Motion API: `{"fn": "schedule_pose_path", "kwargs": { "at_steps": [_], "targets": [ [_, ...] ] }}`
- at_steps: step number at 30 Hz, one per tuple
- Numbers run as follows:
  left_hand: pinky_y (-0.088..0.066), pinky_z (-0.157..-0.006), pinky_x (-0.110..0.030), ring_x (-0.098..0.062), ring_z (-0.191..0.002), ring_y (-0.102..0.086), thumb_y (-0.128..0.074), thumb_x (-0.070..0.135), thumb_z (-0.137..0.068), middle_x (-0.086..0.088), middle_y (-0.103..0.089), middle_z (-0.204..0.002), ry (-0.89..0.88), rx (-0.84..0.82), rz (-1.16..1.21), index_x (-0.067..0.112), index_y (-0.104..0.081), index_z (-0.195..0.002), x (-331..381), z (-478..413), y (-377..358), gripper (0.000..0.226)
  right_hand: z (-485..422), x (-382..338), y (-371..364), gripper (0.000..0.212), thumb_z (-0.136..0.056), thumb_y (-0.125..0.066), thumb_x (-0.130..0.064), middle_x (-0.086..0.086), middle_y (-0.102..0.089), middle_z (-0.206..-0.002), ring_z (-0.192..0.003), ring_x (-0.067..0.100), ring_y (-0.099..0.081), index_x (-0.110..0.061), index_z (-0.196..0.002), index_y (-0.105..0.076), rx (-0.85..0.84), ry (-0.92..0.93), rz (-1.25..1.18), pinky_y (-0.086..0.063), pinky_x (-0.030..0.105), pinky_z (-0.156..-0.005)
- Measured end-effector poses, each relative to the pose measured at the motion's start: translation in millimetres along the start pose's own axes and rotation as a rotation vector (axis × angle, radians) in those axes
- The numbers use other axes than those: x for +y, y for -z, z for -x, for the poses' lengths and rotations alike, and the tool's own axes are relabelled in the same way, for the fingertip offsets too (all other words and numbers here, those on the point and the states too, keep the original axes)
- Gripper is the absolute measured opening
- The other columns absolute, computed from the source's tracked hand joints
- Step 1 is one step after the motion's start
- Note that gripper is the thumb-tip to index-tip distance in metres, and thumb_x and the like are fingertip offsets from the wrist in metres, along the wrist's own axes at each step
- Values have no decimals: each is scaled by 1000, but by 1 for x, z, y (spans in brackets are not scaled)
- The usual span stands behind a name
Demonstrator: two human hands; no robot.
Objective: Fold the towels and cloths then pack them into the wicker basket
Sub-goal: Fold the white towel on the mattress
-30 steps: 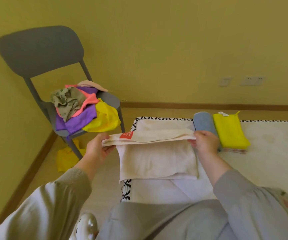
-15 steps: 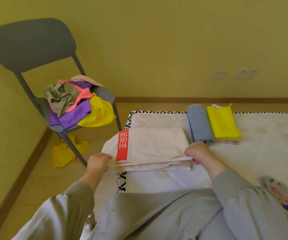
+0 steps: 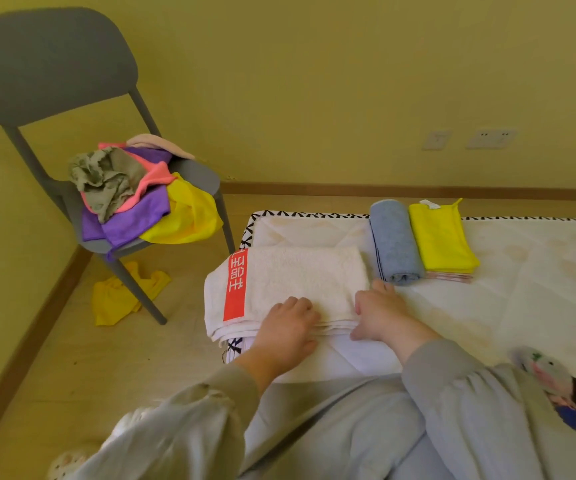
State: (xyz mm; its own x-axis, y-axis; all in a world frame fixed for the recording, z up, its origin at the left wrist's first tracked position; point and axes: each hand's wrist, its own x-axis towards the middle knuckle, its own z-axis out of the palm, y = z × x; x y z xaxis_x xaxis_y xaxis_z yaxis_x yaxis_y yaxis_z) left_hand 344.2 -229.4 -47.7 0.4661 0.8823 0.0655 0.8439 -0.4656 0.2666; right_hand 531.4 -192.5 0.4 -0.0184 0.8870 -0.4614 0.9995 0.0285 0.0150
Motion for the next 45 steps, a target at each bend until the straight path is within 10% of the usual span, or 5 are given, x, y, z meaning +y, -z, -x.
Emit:
{"fn": "schedule_pose_path", "kwargs": {
  "at_steps": [25, 31, 34, 38, 45],
  "targets": [
    [-34, -35, -22, -17, -48, -44, -81, 1, -56, -1, -48, -59, -178, 109, -147, 11, -60, -57, -17, 1, 17, 23, 2, -7, 11, 21, -82, -53, -3, 0, -55, -94, -93, 19, -49, -23, -89, -58, 130, 311, -28, -29, 24, -73],
    [-24, -36, -18, -14, -44, -41, -84, 2, -44, 1, -44, -56, -147, -71, -176, 15, -59, -56, -13, 3, 3, 31, 2, -5, 3, 32, -82, -46, 6, 4, -61, -106, -92, 22, -54, -14, -104, -60, -1, 229, 77, -41, 26, -73],
    [-38, -51, -30, -22, -65, -49, -64, 9, -80, -6, -53, -76, -102, -148, -81, 9, -64, -80, -11, 1, -1, 1, -5, -1, -6, 18, -86, -49, -4, 5, -63, -99, -90, 22, -59, -10, -96, -63, -153, 135, -72, -48, 28, -75],
    [-45, -66, -34, -21, -76, -52, -43, 26, -97, -5, -55, -86, -54, -129, 51, 10, -66, -92, -14, -2, 5, 29, -13, 8, -1, 33, -94, -52, -29, 2, -48, -67, -66, 19, -49, -12, -66, -46, -132, -42, -343, -35, 27, -55],
    [-38, -71, -22, -16, -85, -53, -58, 22, -89, 0, -59, -96, 114, -164, 180, 14, -64, -99, -13, -3, 5, 15, -14, 9, -5, 15, -89, -59, -24, 7, -56, -88, -89, 26, -62, -11, -87, -50, -77, -260, -363, -51, 30, -71]
  ]
}}
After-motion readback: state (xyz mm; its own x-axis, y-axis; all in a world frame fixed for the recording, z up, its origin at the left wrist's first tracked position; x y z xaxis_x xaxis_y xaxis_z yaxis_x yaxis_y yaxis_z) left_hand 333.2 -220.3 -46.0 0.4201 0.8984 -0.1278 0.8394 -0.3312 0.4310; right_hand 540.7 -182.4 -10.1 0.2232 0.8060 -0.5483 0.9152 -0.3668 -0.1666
